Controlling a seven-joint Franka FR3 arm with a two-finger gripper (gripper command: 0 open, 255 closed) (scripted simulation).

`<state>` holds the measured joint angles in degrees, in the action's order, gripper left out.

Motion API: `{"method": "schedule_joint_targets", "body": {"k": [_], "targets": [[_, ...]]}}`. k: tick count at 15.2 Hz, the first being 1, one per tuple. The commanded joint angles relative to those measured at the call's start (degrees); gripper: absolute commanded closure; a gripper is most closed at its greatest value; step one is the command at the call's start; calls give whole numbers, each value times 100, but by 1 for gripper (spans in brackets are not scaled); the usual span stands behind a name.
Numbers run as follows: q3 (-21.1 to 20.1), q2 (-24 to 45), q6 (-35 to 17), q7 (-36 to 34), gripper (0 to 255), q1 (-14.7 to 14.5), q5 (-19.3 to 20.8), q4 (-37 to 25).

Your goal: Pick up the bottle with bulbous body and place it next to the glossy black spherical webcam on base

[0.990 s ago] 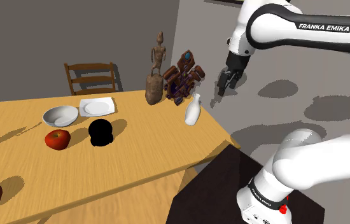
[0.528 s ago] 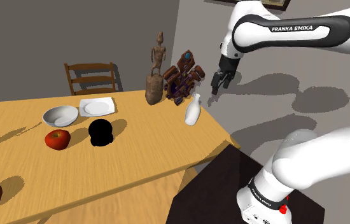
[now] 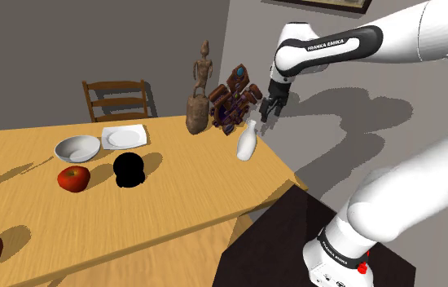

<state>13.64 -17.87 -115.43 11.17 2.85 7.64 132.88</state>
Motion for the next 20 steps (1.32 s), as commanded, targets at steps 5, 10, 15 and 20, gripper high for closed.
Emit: {"method": "schedule_joint_targets", "body": {"k": [5,10,15,20], "targets": [[348,1375,-509,501,0,71,-360,-820],[495,2542,-734,958,0,234,-828,-1671],[494,3722,-754,1354,0,528,-1310,-2720],[394,4929,-568,1612,0,919,-1693,-4015]]}}
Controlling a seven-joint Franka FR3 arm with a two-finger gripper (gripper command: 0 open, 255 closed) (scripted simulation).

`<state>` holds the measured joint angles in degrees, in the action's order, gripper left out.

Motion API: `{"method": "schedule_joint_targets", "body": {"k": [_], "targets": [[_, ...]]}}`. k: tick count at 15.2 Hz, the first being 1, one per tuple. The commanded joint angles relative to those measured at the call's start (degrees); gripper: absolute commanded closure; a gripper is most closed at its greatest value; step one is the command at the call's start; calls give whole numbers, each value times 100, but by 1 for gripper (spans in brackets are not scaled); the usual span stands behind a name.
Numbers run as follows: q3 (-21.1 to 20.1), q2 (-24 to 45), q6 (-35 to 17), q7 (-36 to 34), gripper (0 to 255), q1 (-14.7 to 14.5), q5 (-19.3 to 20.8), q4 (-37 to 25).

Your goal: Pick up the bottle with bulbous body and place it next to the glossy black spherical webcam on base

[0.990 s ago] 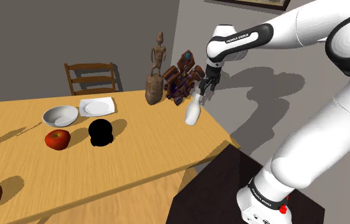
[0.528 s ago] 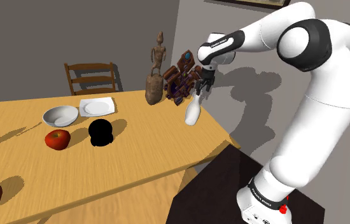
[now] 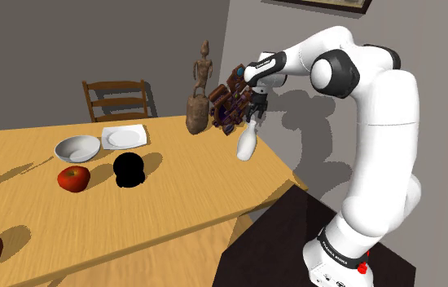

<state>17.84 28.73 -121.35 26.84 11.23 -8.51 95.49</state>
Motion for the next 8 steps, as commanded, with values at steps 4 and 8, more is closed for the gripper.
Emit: {"method": "schedule_joint_targets", "body": {"k": [4,8], "targets": [[-79,665,-10,98,0,204,-177,-616],[-111,813,-238,127,0,223,-225,-533]]}}
